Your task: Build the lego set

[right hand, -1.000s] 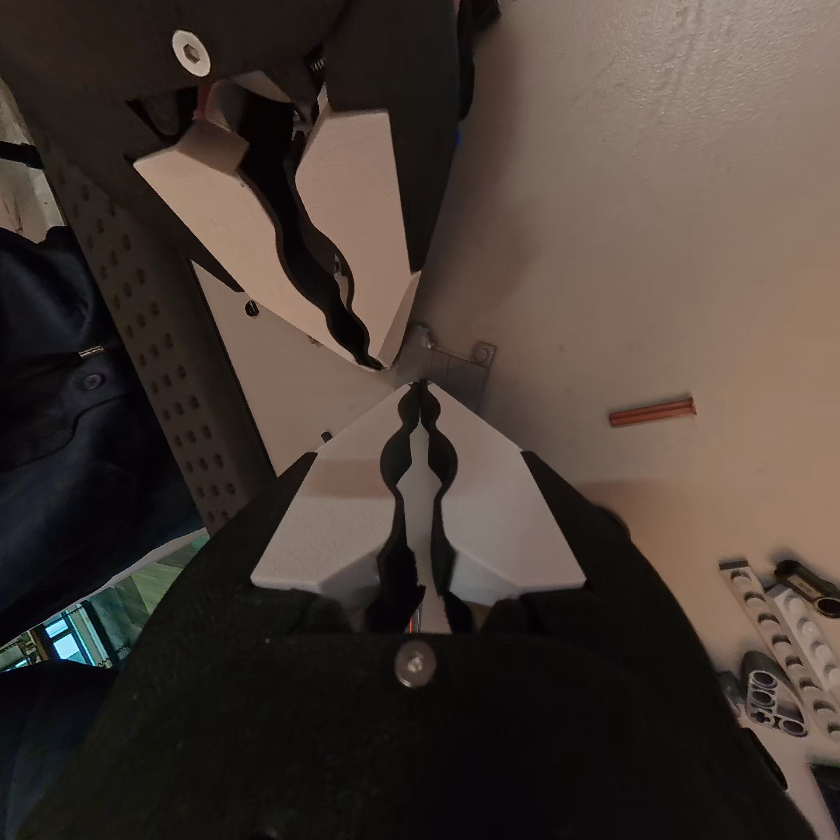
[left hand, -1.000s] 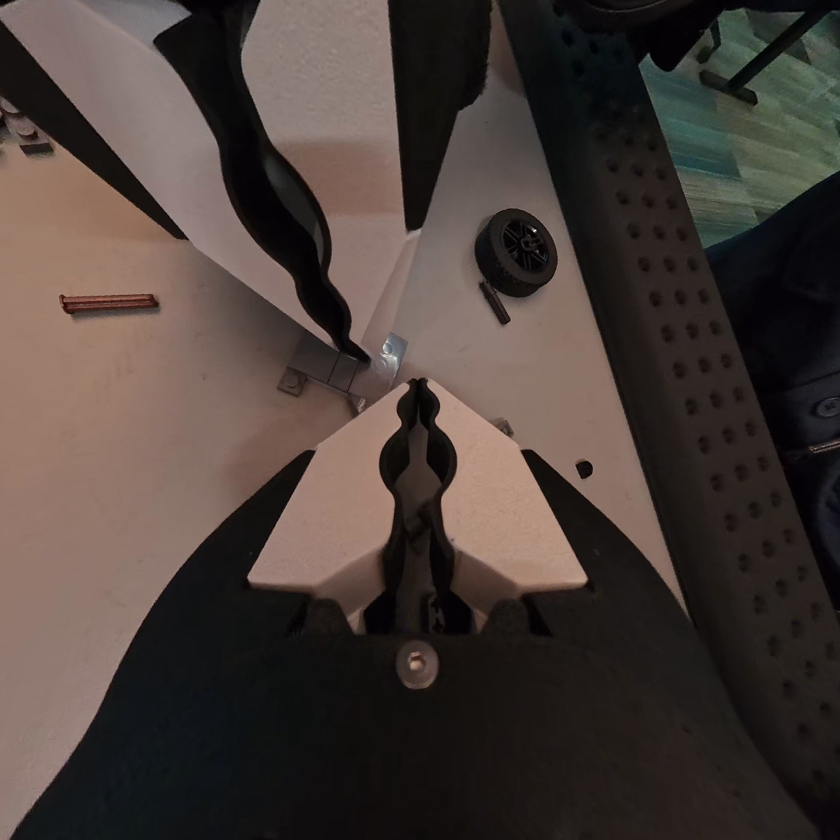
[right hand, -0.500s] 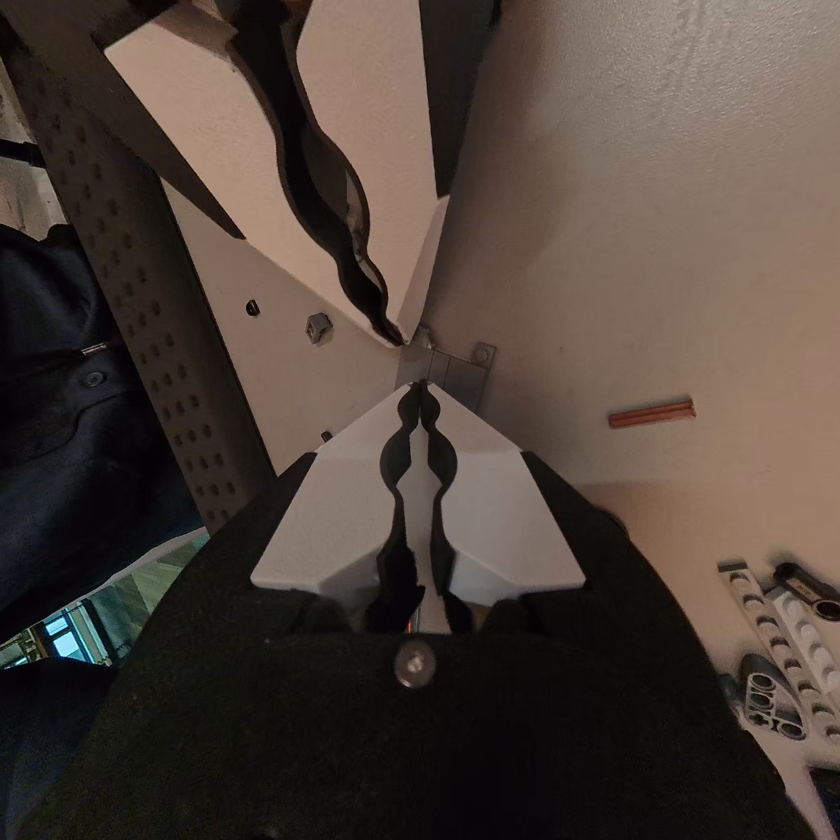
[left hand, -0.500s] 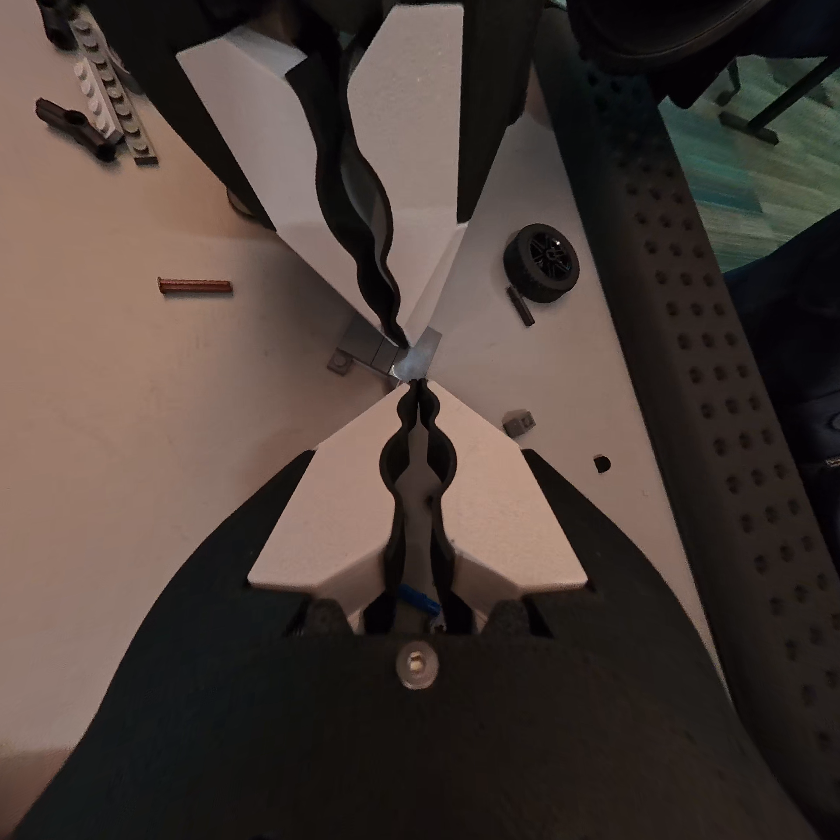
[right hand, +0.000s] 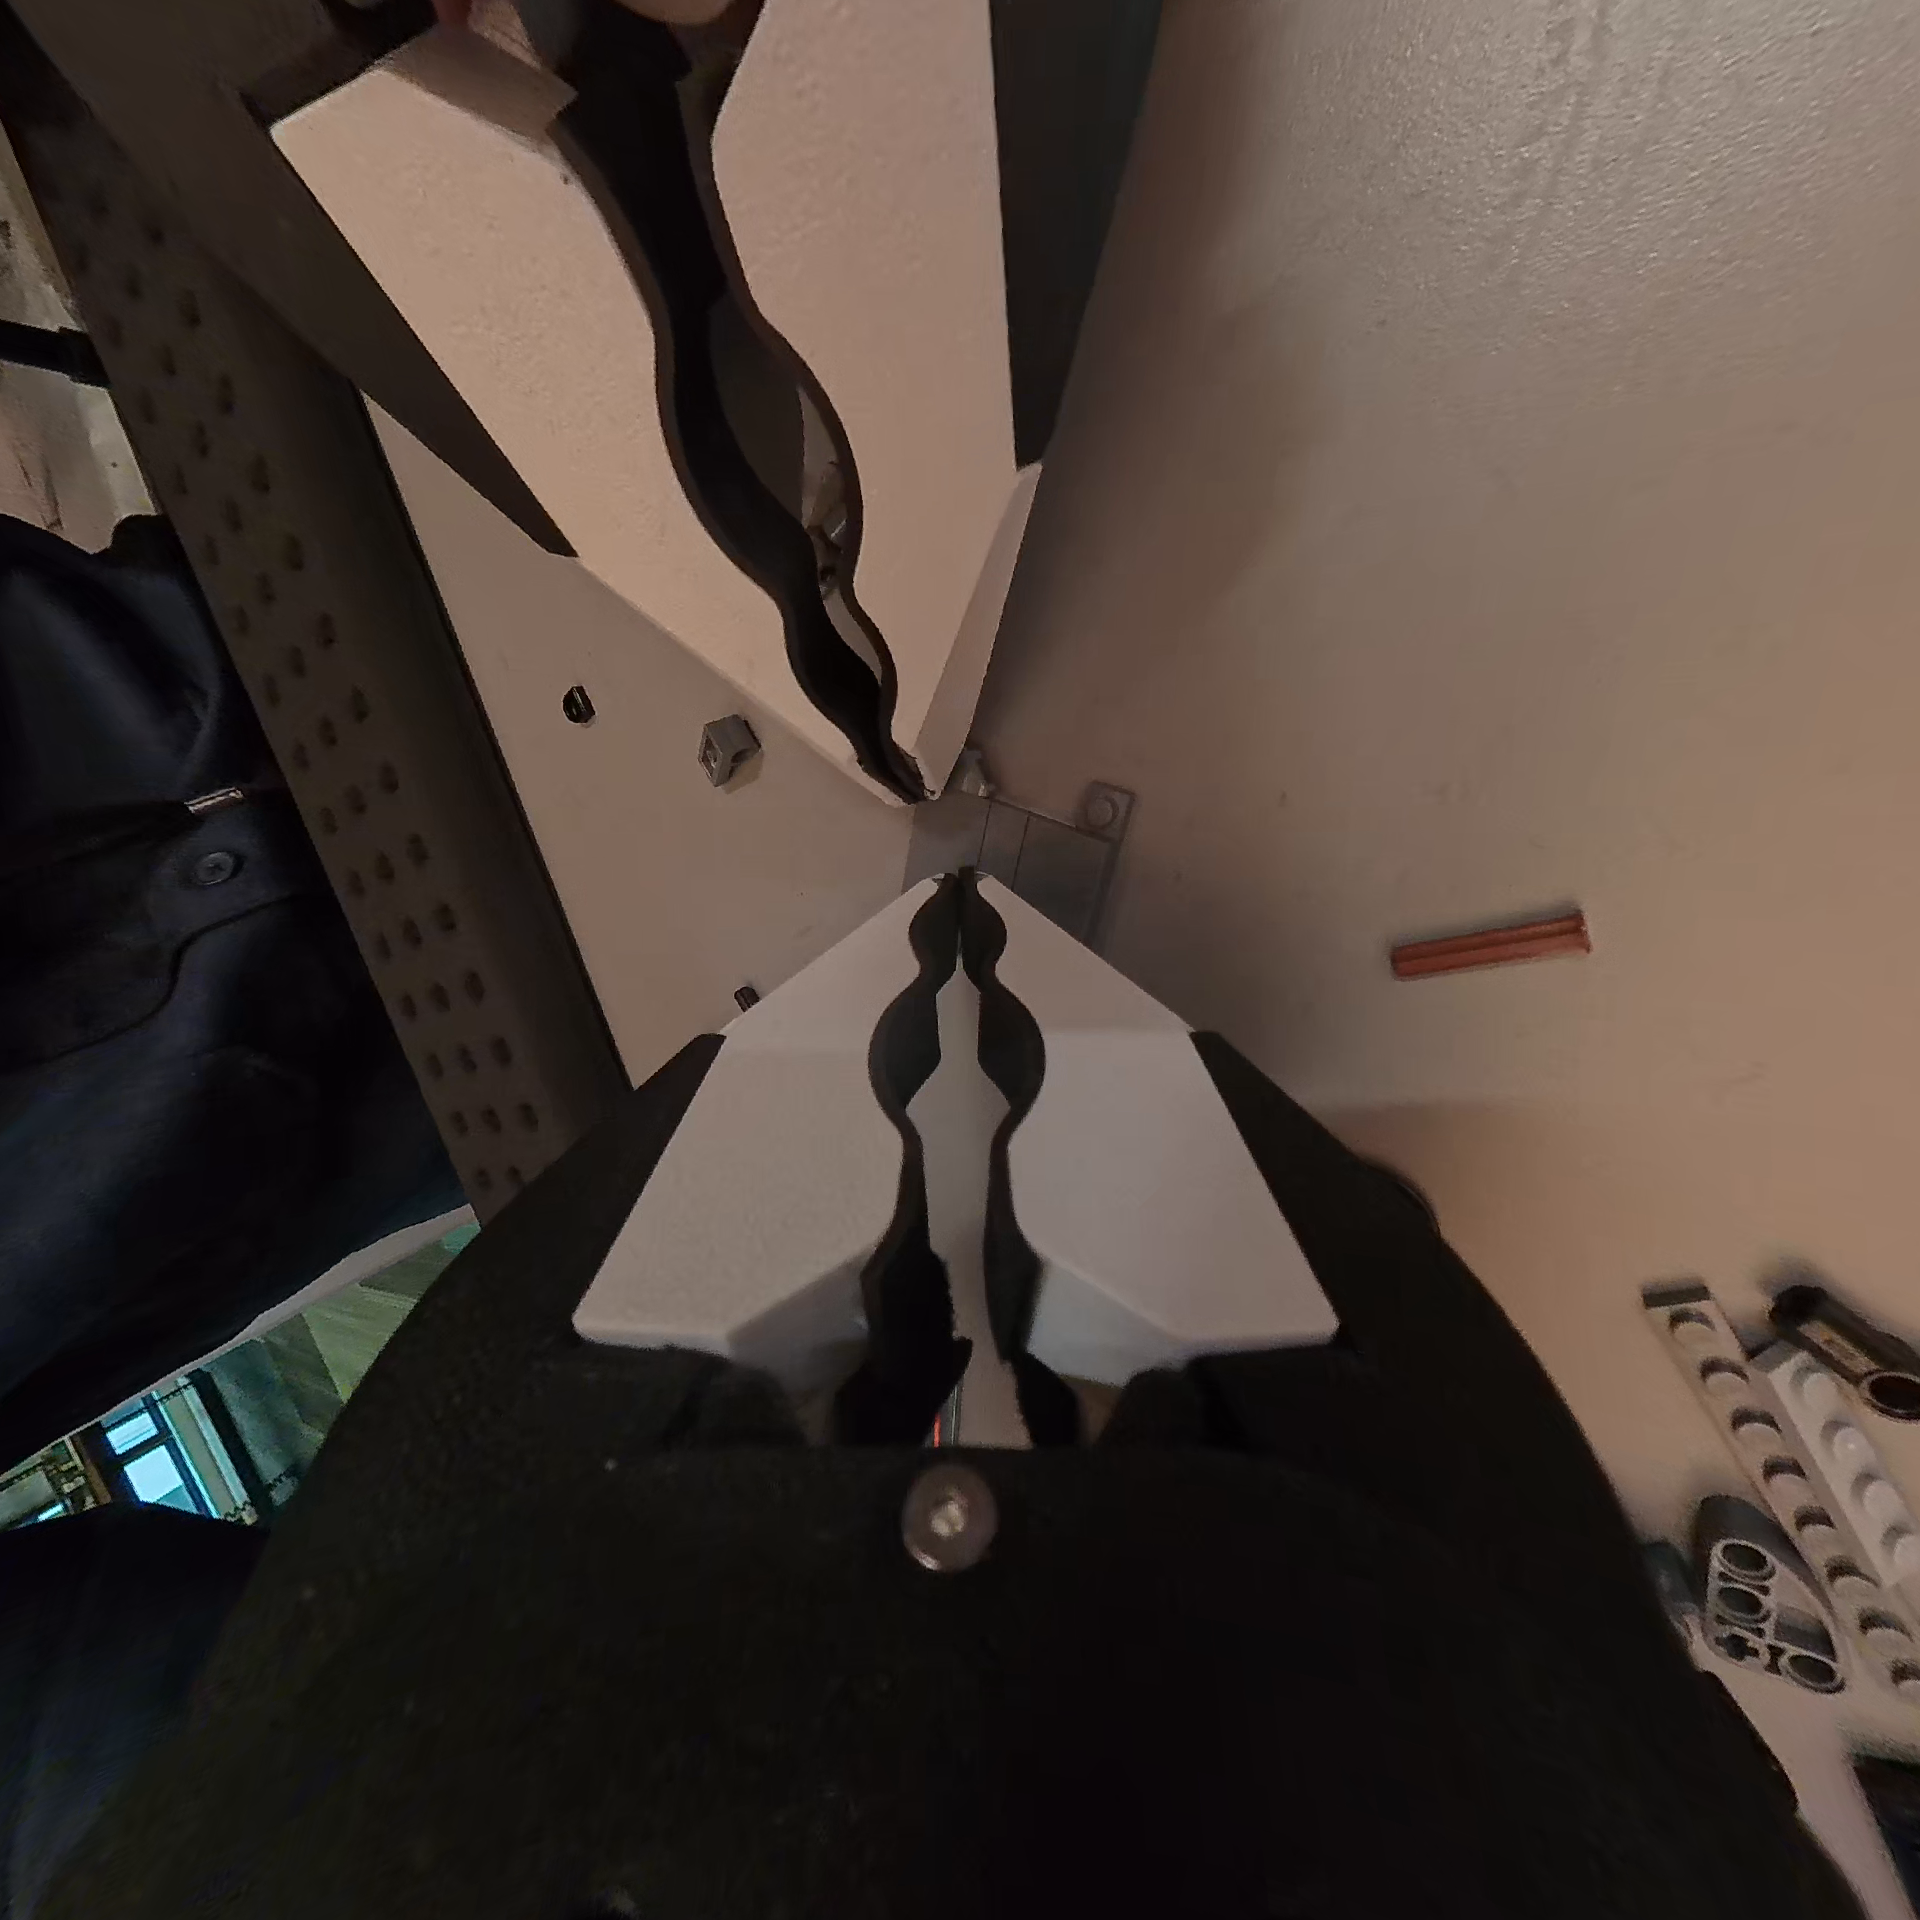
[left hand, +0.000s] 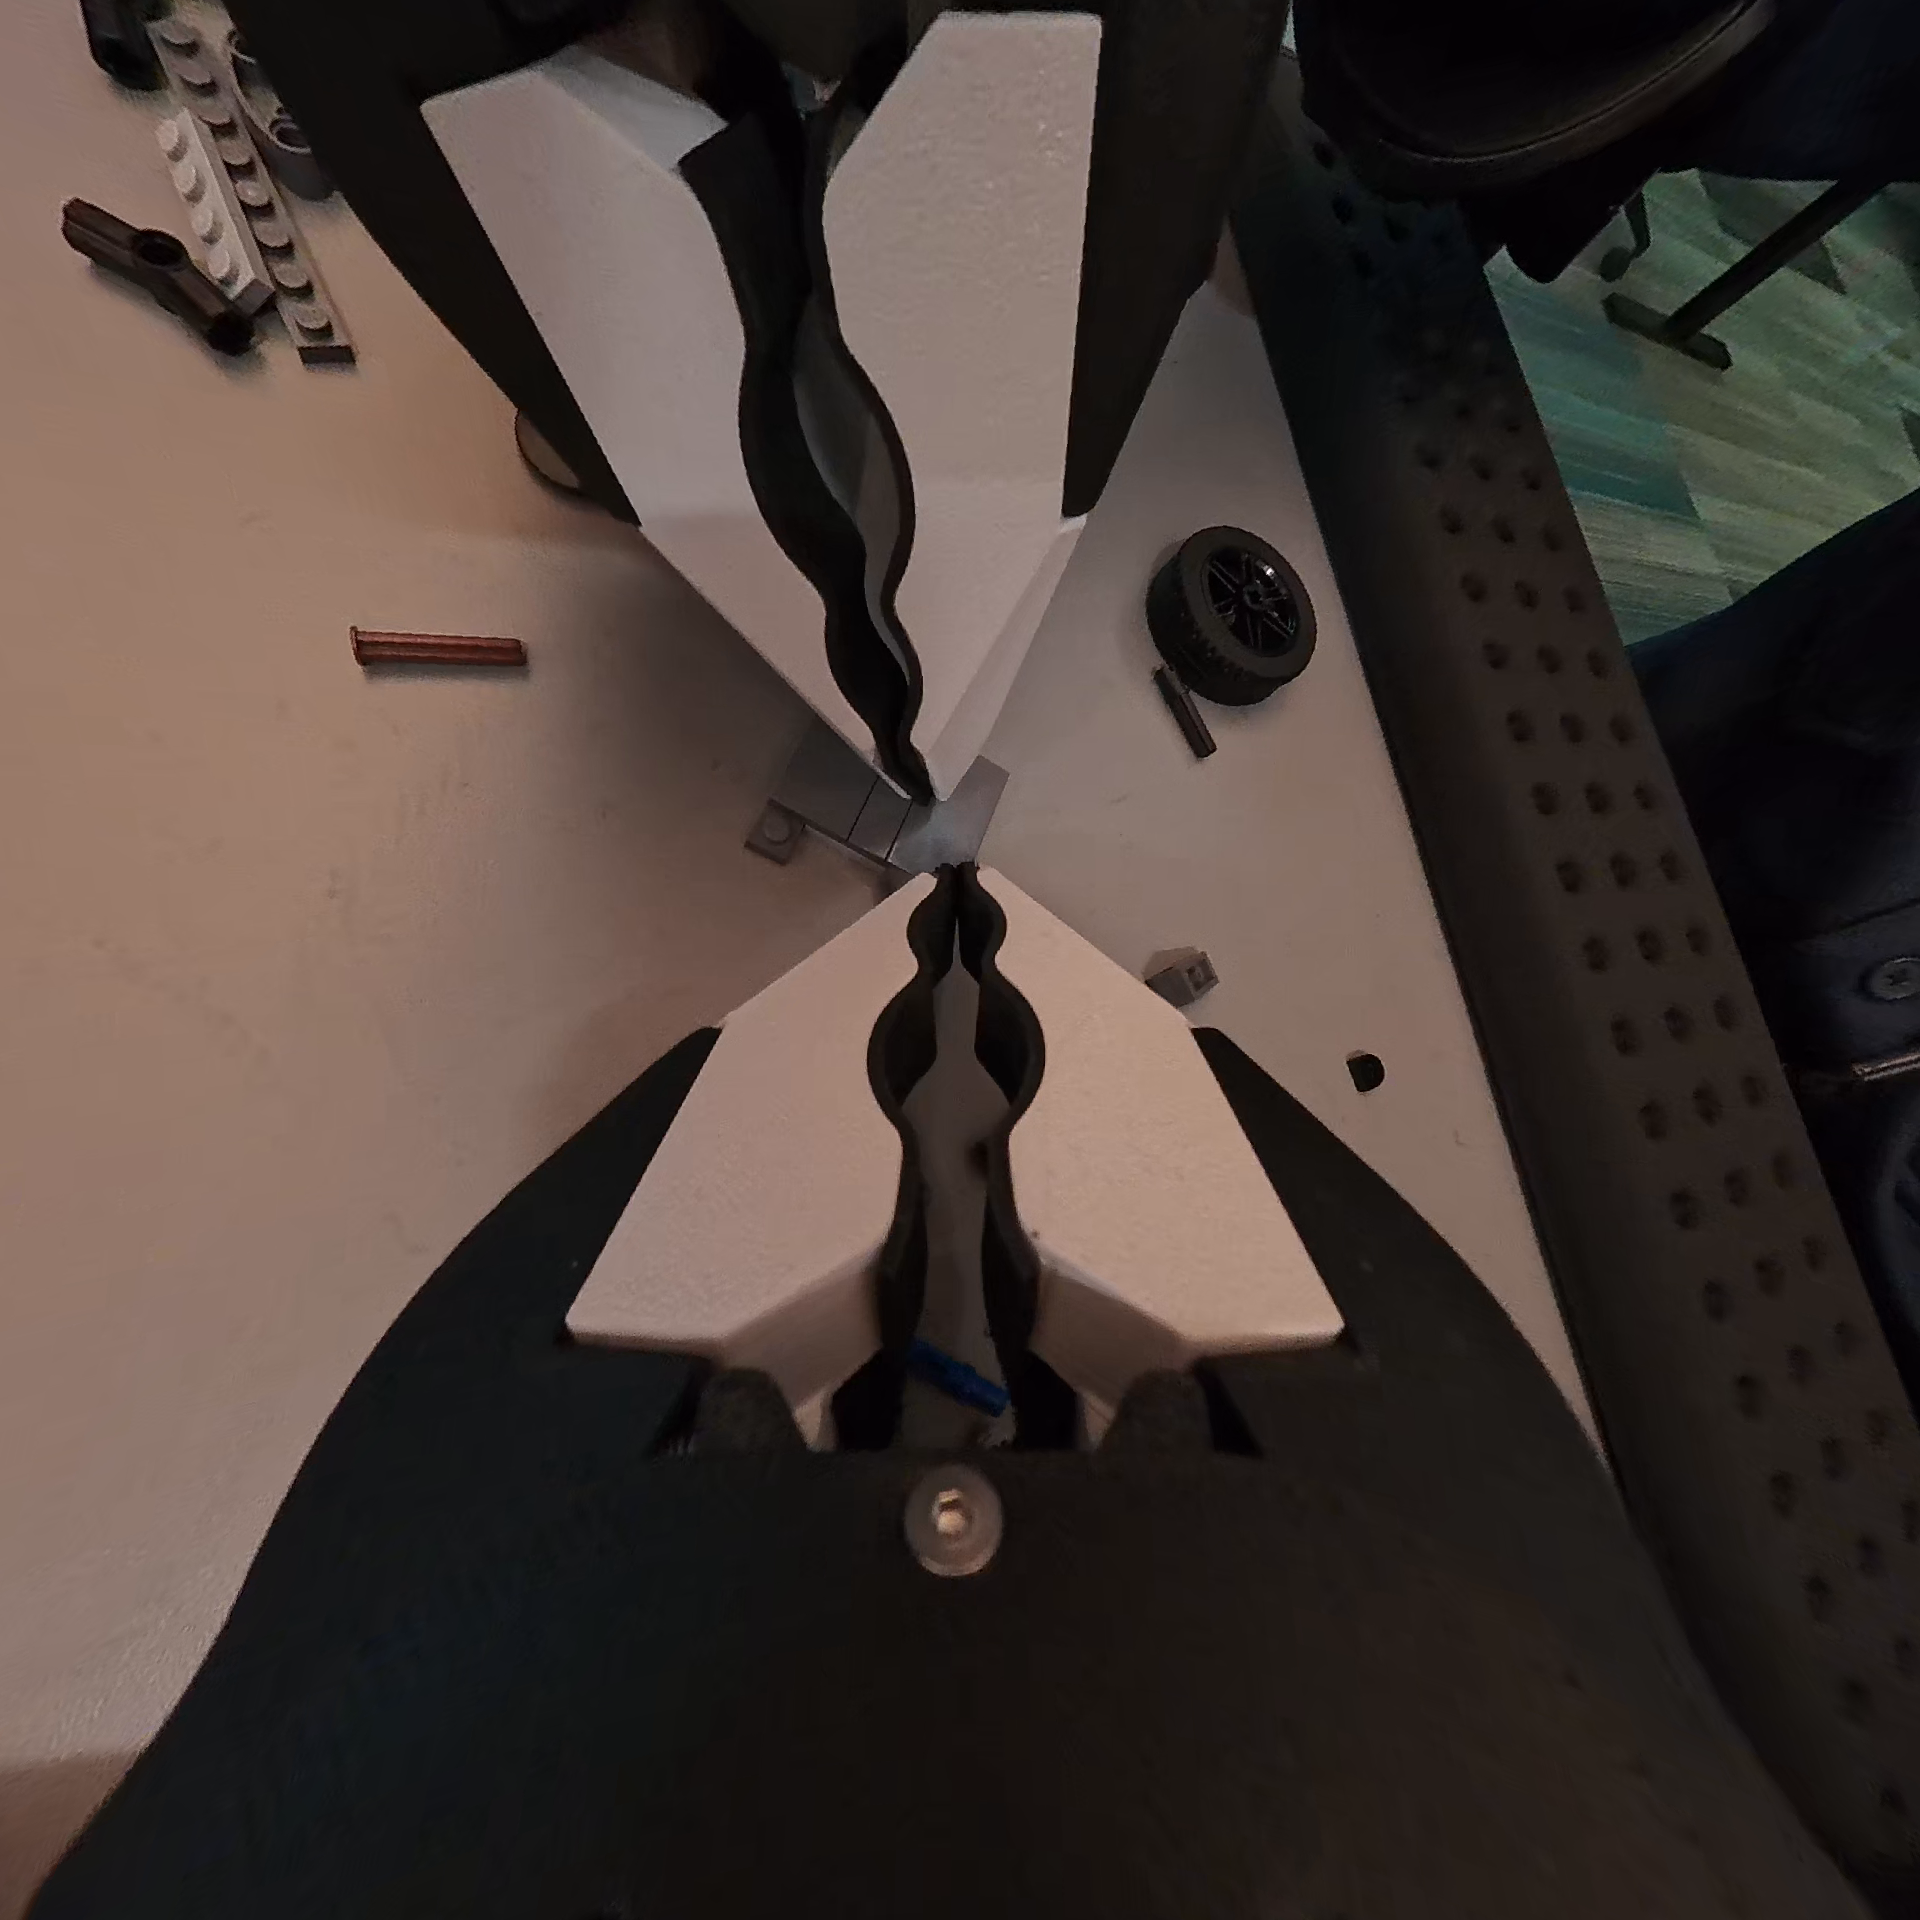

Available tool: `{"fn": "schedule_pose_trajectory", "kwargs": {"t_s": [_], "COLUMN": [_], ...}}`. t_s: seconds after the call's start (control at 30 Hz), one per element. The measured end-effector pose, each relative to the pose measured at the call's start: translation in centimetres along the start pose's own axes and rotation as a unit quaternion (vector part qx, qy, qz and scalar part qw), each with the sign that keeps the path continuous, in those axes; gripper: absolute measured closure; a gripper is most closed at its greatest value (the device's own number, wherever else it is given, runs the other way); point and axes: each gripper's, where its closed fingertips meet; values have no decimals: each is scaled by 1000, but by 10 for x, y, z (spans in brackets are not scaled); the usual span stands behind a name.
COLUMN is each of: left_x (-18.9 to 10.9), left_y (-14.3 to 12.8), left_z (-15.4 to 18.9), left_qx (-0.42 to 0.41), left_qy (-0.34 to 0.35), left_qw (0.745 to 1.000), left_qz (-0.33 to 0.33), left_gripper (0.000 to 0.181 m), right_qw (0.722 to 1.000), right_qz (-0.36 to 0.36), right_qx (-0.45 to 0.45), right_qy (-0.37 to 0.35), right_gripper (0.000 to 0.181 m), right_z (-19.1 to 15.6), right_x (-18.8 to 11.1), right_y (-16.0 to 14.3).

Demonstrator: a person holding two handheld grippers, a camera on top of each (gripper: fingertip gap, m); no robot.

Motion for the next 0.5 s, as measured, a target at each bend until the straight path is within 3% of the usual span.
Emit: {"fn": "schedule_pose_trajectory", "kwargs": {"t_s": [0.13, 0.3, 0.5], "left_x": [0, 15, -13], "left_y": [-3, -3, 10], "left_z": [-14, 14, 6], "left_qx": [-18, 29, 8], "left_qy": [35, -8, -14], "left_qw": [999, 999, 999], "left_qz": [-11, -38, 37], "left_gripper": [181, 181, 181], "right_qw": [1000, 1000, 1000], "right_qz": [0, 3, 3], "right_qx": [0, -2, -3], "right_qy": [-1, 4, 6], "right_gripper": [181, 181, 181], "right_z": [0, -1, -1], "right_x": [0, 0, 0], "right_y": [0, 1, 1]}}
Point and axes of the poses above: each gripper's, where its closed fingertips meet, x out along the fingers, y out of its top, z = x × y across the jaws, and after that the axes turned 8 degrees about -z, right-handed
